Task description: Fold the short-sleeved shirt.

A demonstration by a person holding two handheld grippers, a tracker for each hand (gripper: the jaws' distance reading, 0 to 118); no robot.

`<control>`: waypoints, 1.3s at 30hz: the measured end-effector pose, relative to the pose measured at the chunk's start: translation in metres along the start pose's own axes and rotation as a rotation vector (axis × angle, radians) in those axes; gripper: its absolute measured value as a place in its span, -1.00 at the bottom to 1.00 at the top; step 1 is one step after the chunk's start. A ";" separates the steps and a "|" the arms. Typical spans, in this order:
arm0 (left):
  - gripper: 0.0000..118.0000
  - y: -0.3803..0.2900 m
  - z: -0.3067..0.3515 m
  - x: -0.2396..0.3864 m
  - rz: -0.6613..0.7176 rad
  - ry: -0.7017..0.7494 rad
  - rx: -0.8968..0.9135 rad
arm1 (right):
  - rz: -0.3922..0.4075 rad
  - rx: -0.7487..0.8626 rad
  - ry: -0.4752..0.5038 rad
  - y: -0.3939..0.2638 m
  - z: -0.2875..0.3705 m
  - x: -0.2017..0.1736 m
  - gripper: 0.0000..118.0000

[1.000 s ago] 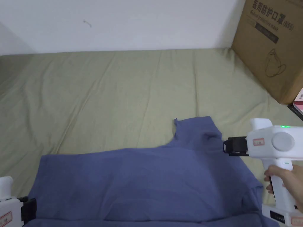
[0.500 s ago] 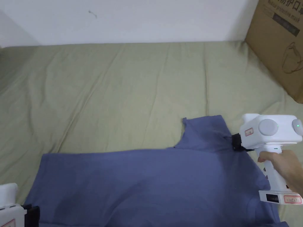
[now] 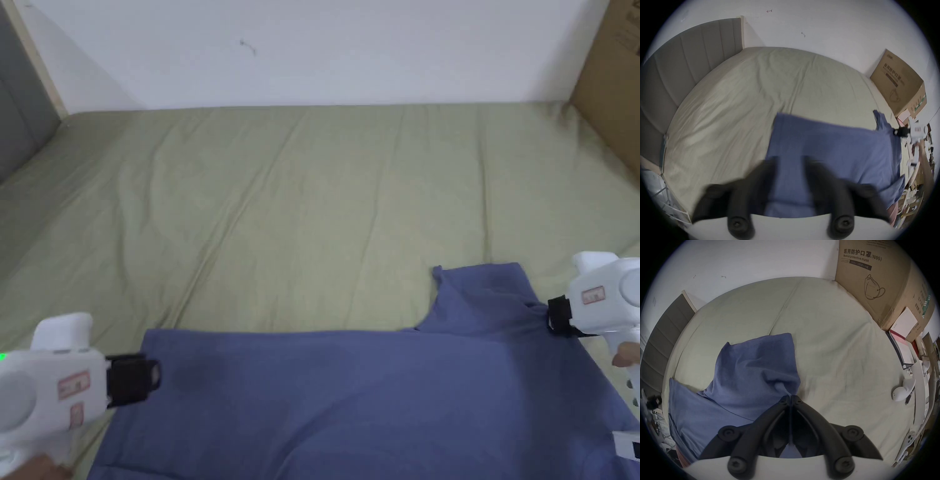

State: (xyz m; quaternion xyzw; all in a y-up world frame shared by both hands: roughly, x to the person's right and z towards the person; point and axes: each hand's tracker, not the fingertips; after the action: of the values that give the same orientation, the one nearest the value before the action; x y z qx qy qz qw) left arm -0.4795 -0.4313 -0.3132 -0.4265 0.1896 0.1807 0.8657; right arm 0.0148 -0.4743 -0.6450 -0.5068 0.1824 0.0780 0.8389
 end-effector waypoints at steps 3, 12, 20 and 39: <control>0.83 0.032 -0.034 -0.004 0.004 0.015 -0.008 | 0.012 -0.008 -0.007 -0.001 -0.002 -0.001 -0.99; -0.09 0.047 -0.120 -0.011 0.039 0.007 -0.210 | 0.016 -0.021 -0.014 -0.002 -0.007 -0.002 -0.99; -0.98 0.045 -0.078 0.005 -0.056 0.058 -0.138 | 0.008 -0.003 -0.005 -0.003 0.016 -0.002 -0.99; -0.98 -0.114 0.121 -0.027 -0.133 -0.035 -0.027 | -0.021 0.075 -0.018 -0.117 0.177 0.000 -0.99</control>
State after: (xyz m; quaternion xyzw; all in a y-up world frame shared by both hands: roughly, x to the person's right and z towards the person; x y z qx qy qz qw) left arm -0.4279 -0.4028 -0.1549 -0.4464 0.1431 0.1326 0.8733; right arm 0.0918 -0.3744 -0.4749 -0.4761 0.1725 0.0669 0.8597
